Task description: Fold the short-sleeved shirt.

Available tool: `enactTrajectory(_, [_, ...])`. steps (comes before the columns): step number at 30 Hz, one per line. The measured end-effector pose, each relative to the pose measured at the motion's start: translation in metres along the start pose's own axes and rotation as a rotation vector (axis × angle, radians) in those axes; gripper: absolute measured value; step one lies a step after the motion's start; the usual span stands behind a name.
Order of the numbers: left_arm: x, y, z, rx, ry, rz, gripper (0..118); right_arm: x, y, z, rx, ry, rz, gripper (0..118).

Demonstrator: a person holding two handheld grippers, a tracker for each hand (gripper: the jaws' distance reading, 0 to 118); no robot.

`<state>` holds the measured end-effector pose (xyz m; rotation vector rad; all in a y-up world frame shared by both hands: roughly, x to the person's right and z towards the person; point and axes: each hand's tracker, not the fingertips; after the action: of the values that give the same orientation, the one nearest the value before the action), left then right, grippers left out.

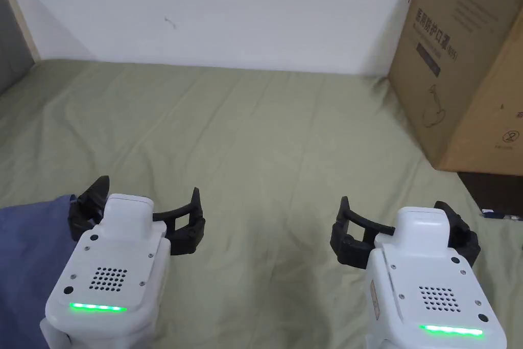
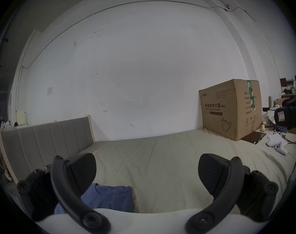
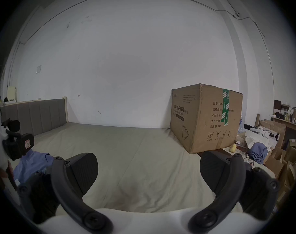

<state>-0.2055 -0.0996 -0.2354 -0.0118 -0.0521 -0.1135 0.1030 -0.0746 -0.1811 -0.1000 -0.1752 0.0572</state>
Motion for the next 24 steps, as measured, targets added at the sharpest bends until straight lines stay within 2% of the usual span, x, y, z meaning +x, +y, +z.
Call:
enactTrajectory(5, [-0.0051,0.0022,0.0004,-0.001,0.002,0.052,118,-0.0001,0.0021,0.0005,0.005,-0.005,0.015,118])
enactTrajectory(24, [-0.0082,0.003,-0.0002,-0.005,0.015,0.052,118,0.001,0.0057,0.0004,-0.008,-0.003,0.002,118])
